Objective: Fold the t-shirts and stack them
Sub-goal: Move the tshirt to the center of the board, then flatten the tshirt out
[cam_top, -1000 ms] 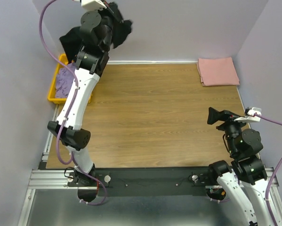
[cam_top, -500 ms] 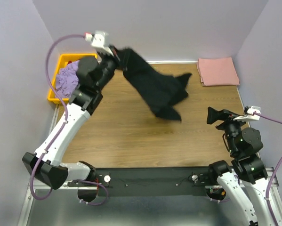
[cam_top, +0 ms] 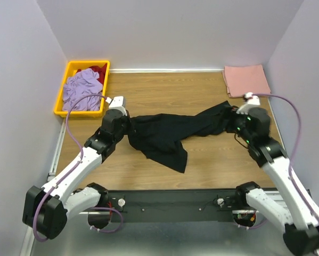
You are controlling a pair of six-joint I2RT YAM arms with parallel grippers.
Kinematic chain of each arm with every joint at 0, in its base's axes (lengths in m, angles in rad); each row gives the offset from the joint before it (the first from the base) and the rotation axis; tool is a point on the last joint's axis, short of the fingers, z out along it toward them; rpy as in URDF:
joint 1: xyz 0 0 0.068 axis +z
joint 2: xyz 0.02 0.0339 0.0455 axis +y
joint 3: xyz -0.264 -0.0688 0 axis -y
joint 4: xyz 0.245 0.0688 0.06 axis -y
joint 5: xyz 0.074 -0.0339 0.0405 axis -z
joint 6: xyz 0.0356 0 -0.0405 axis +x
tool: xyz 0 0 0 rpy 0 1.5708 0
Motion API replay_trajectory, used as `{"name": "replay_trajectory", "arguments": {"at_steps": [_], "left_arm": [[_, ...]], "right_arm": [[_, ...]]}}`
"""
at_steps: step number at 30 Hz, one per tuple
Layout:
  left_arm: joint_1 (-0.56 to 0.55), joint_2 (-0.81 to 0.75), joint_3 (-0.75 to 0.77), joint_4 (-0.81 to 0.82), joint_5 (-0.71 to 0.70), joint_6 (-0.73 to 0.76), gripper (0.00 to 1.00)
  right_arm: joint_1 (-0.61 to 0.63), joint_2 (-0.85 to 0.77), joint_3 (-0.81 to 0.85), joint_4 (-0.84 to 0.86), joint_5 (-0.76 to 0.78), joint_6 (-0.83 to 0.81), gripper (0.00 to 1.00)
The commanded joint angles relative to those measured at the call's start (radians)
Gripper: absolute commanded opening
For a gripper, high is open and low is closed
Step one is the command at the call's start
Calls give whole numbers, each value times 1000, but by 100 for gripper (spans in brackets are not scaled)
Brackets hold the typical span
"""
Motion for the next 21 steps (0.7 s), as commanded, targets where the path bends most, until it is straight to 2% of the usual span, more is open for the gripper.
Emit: {"name": "replay_trajectory", "arguments": {"at_steps": [1,4,7,10,14,17,18,21], "left_arm": [[16,-44,-25,26,-128,-21,0],[31,-47,-33,40,-153,8,0],[40,-52,-31,51,-159,30,0],[42,-59,-45,69,-158,47,0],[45,-64,-80,100,-145,53,0],[50,-50,-73,112,-129,57,0],[53,-37,-67,115,-124,59,0],[68,-4,-41,117,-112,73,0]], "right_arm": [[7,194,9,-38,-162,45,100],[7,368,22,-38,-180,70,100],[7,467,14,-29,-125,119,94],[5,520,-9,0,-53,171,84],[-1,552,-32,59,-22,241,80],[-18,560,-20,79,83,271,80],[-45,564,-15,85,131,280,80],[-152,598,20,105,140,281,79]]}}
